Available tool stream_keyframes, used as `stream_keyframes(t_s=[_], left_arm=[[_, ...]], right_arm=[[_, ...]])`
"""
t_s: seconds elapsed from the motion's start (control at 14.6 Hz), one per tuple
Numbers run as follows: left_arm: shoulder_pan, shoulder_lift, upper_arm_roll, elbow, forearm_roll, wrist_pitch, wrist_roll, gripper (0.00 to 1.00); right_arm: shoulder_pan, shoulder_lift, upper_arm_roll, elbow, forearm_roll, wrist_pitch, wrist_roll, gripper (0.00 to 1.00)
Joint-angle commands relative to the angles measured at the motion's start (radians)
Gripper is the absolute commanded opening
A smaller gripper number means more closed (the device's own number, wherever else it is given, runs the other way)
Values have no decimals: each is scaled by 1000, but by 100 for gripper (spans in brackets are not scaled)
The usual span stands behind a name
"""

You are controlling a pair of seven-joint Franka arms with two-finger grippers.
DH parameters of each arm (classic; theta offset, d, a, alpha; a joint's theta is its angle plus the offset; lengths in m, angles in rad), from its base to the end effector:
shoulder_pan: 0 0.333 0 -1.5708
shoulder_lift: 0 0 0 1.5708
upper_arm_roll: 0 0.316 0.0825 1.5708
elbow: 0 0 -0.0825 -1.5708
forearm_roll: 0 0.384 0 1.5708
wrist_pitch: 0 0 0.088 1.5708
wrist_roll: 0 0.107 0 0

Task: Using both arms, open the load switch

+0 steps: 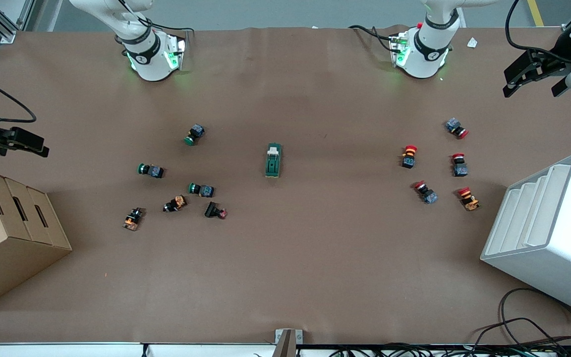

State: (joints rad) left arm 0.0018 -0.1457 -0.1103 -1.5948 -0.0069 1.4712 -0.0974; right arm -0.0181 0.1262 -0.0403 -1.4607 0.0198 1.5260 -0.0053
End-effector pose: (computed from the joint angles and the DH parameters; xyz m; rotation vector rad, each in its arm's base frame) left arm 0.4940 -0.0596 0.6806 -3.1344 0.0170 -0.0345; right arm 0.5874 -0.0306 0.6003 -3.1224 0.0822 0.0942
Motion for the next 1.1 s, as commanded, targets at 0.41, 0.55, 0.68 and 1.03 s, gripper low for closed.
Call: stream_keyframes(t_s=[0.41,0.55,0.68,1.03], left_arm=[[4,11,-5,7,-16,9,21,100],[4,11,-5,12,-16,8,22,100],[4,11,-5,12,-15,8,21,100],[4,12,-6,10,-19,-2,18,100]], right_arm=[[-36,-101,7,-65,2,-41,-10,100],[-42,-151,14,-98,2,-44,-9,100],[-46,-163,19,-101,6,-61,7,100],[-56,-172,26,-101,14,-93,11,100]])
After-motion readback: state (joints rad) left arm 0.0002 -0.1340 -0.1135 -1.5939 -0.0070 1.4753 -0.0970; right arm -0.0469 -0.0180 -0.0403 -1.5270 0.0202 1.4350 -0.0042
